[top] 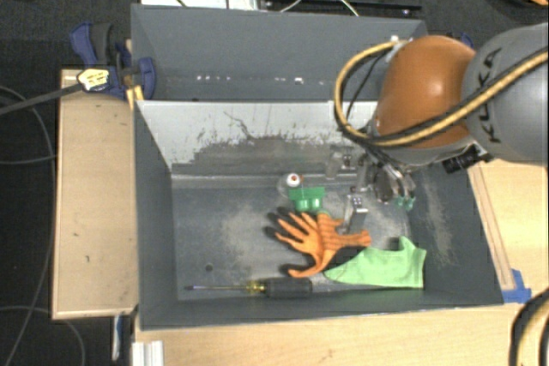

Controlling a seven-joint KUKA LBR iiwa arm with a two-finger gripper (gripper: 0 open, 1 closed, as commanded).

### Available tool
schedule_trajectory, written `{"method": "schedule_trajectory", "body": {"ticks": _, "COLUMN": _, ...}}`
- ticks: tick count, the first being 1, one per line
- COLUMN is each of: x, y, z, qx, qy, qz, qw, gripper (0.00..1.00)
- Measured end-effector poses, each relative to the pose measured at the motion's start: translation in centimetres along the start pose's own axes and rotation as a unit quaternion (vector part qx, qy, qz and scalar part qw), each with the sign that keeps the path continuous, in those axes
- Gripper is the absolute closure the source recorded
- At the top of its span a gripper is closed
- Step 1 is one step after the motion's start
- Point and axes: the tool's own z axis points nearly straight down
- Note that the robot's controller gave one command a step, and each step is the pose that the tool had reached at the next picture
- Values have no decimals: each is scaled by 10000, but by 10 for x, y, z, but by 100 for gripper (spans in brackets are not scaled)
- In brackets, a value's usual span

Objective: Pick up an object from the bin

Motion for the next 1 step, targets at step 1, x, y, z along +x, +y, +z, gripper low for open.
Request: {"method": "schedule_trajectory", "body": {"ticks": 1, "x": -2, "y": 0, "z": -5, "qx": -1, "qy": -43, "qz": 7, "qw": 10000, "gripper": 0}}
